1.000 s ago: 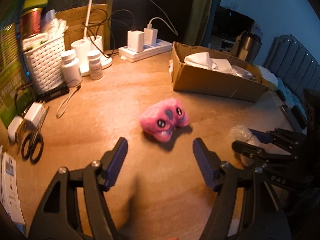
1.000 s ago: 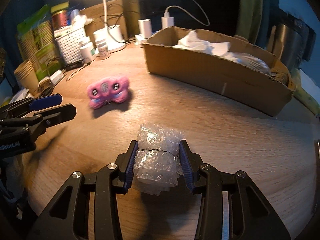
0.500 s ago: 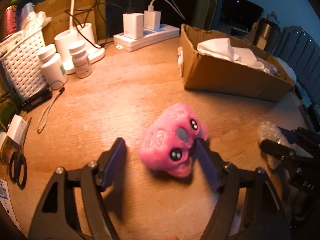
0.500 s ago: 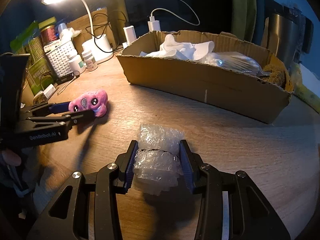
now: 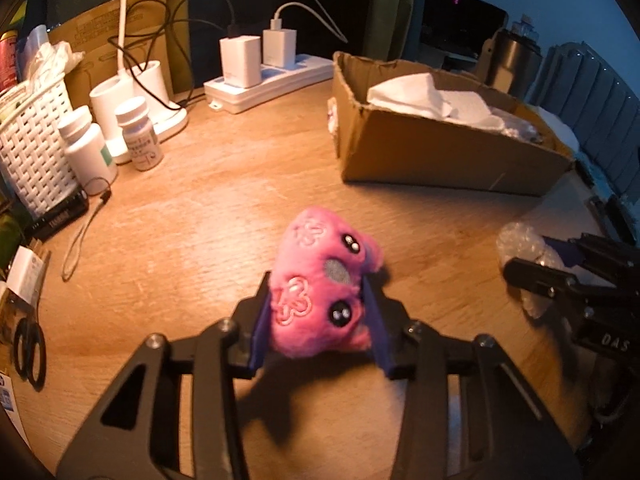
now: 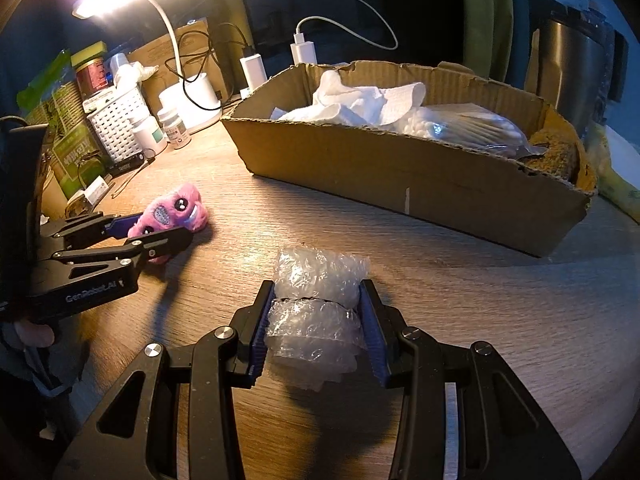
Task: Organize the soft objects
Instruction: 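Carry the pink plush and bubble-wrap bundle over the cardboard box with both tools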
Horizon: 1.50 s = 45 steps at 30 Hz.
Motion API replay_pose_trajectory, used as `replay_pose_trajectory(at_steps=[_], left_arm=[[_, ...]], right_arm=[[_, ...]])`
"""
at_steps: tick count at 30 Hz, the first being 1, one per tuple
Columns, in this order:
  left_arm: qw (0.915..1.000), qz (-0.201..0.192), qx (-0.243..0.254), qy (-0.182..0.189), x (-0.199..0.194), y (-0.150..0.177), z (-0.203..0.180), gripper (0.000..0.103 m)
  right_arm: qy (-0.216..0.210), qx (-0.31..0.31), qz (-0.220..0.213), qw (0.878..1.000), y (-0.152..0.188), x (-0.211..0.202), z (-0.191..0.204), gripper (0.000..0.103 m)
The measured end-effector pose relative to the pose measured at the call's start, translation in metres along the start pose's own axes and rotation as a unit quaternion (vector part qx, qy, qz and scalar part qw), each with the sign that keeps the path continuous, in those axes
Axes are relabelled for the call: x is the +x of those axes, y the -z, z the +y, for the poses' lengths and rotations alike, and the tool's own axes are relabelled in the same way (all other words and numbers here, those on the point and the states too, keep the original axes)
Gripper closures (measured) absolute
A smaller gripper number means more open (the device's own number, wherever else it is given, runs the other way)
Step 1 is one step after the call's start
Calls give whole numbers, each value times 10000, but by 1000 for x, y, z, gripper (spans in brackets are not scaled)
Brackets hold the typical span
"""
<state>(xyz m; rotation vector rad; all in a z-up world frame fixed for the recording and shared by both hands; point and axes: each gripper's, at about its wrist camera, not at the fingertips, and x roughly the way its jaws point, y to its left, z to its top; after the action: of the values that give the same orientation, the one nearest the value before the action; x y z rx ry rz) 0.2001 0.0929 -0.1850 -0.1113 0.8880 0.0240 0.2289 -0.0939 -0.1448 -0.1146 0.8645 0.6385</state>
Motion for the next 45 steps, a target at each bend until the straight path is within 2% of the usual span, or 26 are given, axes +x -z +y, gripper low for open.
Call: replay_pose_trajectory(at_steps=[4,10,23,31,41,45], left_arm=[[9998,-73,-71,166,-8,1,-1,61],[9982,-402,-17,436,-35,-2,-21,61],[9938,-834,268,682,-62,-37,-62,61],[9925,-967,355,656,-66,-60,-75,61],[9937,-949,209,552,-50,-84,-72,61],[9933,-1054,169,447,-48,-94,-67,61]], right_arm=[[89,14,-58,9999,-1,-7,0,59],[198,90,-164,9996,1,-20,-7,59],[397,259,-678,9966,-5,-64,-39,59],[468,297,-977,9937,-20,-84,-56,59],[581,396,-1143,9910,-40,-87,-80,59],[623,451,-1157,9903,-48,-85,-90,59]])
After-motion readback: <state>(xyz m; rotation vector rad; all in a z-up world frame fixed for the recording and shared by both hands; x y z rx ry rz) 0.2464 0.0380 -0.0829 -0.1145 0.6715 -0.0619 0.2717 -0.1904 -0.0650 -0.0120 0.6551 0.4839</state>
